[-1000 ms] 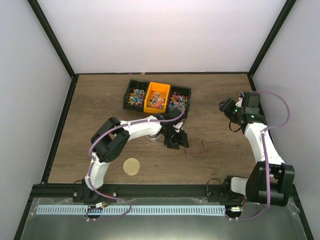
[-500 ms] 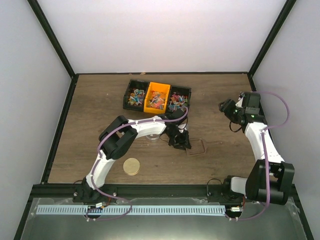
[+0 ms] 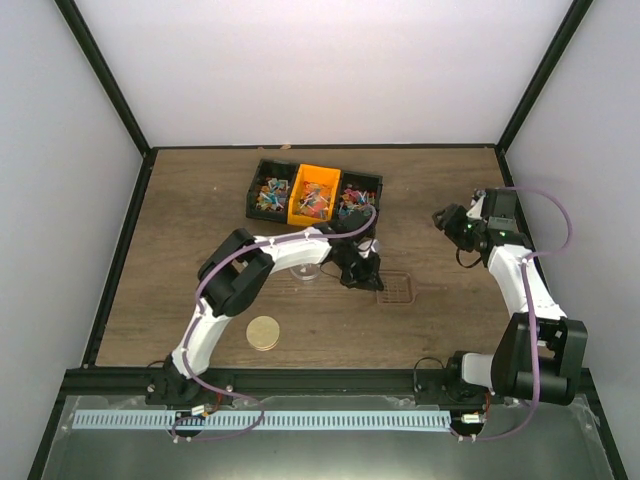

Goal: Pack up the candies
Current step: Pick up the spatula from the center of the board.

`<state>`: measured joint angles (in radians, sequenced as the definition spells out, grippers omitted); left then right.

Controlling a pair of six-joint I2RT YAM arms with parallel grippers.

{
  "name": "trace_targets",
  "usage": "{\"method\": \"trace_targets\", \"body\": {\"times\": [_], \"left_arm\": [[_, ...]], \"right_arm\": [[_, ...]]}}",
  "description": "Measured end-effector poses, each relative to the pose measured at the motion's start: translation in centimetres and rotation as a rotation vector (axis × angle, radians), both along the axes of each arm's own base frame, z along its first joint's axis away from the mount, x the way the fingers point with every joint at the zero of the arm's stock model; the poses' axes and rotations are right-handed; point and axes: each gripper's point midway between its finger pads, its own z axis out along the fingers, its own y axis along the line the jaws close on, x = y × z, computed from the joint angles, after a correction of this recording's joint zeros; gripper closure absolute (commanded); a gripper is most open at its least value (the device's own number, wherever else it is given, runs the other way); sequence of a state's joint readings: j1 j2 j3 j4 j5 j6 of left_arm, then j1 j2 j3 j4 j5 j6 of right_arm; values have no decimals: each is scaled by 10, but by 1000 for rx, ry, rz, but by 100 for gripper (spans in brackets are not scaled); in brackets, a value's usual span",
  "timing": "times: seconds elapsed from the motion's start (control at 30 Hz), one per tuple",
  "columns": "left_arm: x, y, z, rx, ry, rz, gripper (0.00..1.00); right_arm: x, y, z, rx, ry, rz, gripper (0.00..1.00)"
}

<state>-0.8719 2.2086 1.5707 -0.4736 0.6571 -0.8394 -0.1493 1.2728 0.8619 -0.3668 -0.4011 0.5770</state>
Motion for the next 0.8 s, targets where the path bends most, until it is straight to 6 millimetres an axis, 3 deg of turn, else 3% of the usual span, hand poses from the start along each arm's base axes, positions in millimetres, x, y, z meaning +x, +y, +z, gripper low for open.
{"method": "trace_targets", "body": {"times": [0.03,0.1,0.2,0.37,0.47,0.53,0.67,0.8], "left_arm": [[4,2,1,-4,-9,-1,96],[14,8,4,-14,-27,2,96],[41,27,15,-33,-62,9,96],[109,71,54,-102,-172,18,96],[131,94,83,-174,-226,-9,96],[134,104,96,-220,-249,-40,96],[118,107,102,-282,-245,-131,96],[97,105,105,-342,-229,-223,96]], "right_arm": [[0,1,0,3,-1,5,44],[-1,4,1,9,-6,24,26],[0,12,7,30,-35,75,13],[-6,33,19,106,-132,186,11],[-10,47,22,162,-150,259,13],[-11,55,26,191,-172,314,17],[-14,66,28,244,-187,390,20],[-16,76,29,293,-200,467,36]]}}
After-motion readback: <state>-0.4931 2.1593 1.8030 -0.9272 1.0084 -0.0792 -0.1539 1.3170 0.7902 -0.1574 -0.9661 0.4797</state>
